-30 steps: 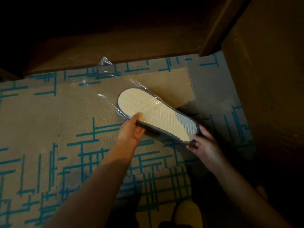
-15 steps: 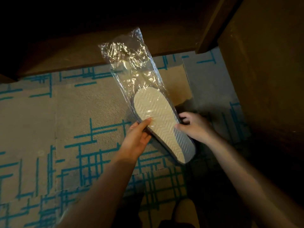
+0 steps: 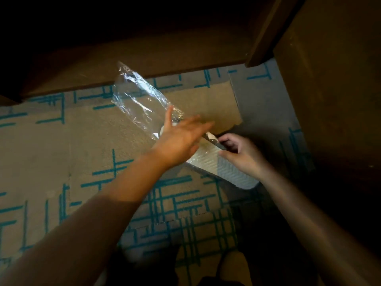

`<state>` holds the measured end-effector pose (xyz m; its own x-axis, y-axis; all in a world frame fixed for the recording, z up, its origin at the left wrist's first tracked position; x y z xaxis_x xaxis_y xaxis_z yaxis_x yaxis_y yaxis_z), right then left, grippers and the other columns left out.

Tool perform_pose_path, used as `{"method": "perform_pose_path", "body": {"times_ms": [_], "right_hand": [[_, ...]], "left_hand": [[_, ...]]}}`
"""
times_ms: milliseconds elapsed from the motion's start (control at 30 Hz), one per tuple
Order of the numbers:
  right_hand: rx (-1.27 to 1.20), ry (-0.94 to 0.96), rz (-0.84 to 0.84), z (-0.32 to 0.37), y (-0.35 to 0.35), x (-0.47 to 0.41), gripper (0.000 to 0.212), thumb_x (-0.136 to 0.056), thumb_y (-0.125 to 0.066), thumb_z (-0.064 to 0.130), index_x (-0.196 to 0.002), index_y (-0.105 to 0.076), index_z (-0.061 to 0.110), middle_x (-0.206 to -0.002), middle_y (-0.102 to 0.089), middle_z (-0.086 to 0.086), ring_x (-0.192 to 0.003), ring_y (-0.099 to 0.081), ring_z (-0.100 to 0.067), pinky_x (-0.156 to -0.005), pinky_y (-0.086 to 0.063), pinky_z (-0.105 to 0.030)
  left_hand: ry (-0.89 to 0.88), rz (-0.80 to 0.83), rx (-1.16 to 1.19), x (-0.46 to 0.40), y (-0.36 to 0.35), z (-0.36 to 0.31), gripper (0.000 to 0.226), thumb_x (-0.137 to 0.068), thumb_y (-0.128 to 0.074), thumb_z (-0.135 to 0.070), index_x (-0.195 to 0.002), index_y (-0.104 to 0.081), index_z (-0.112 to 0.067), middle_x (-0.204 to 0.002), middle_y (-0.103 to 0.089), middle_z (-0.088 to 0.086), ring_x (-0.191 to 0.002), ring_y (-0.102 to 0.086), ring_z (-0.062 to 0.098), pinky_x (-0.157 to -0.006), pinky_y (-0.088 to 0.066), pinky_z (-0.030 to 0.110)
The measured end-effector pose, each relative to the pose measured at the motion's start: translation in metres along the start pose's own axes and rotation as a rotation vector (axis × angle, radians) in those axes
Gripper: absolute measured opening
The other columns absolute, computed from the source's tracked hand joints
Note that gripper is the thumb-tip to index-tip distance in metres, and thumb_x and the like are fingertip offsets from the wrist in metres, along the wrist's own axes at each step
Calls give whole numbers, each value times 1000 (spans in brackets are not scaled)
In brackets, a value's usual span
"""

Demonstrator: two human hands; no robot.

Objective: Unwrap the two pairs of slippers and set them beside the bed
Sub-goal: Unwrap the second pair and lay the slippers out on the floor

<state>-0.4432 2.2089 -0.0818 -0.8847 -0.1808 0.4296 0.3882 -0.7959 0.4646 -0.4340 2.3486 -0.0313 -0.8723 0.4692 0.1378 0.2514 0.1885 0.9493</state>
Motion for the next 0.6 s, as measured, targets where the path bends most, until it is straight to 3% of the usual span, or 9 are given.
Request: {"method": "perform_pose_path", "body": {"times_ms": [100, 200, 333, 467, 600], "right_hand": [[29, 20, 22, 6, 1, 2, 35, -82, -64, 8, -116, -60, 16, -105, -56, 6, -90, -53, -7, -74, -41, -21], [19, -47, 94, -3, 5, 2, 52, -81, -67, 8, -129, -52, 18, -118, -54, 1, -102, -54, -15, -85, -43, -28], [48, -91, 98, -12, 9, 3, 48, -80, -68, 7, -126, -55, 12, -125, -60, -13, -114, -55, -21, -96, -43, -33], [-24, -127, 52, -24, 21, 10, 42, -81, -66, 2, -122, -58, 4, -121, -62, -12, -107, -53, -14, -91, -40, -27], [-109, -175, -23, -40, 27, 14, 40, -83, -63, 1, -122, -57, 1, -112, -60, -6, -109, -52, -15, -90, -37, -27]], "left_hand": [[20, 238, -1, -29, -8, 16, 39, -88, -53, -33, -127, -51, -31, -133, -55, -7, -132, -40, 15, -110, 11, 64], [40, 267, 119, -35, -5, 32, 32, -86, -57, -35, -117, -58, -30, -122, -62, -7, -124, -47, 15, -112, 7, 62], [128, 239, 172, -29, -3, 58, 32, -83, -61, -35, -114, -61, -28, -119, -64, -6, -117, -53, 15, -112, 6, 61], [196, 193, 166, -23, -7, 80, 38, -82, -62, -35, -118, -58, -24, -122, -64, -1, -118, -54, 18, -114, -4, 54], [174, -78, -14, -6, -2, 69, 68, -82, -59, -32, -141, -30, -16, -150, -33, 15, -138, -31, 31, -113, -22, 54]]}}
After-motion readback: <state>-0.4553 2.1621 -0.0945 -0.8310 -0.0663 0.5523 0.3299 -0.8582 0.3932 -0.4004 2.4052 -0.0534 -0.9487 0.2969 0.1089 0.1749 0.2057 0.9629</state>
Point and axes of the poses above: each hand's wrist, its own x-axis away from the middle knuckle, its own y-axis out of the back of the hand, z = x × y, the point moved 8 cm from there along -x, towards the middle knuckle
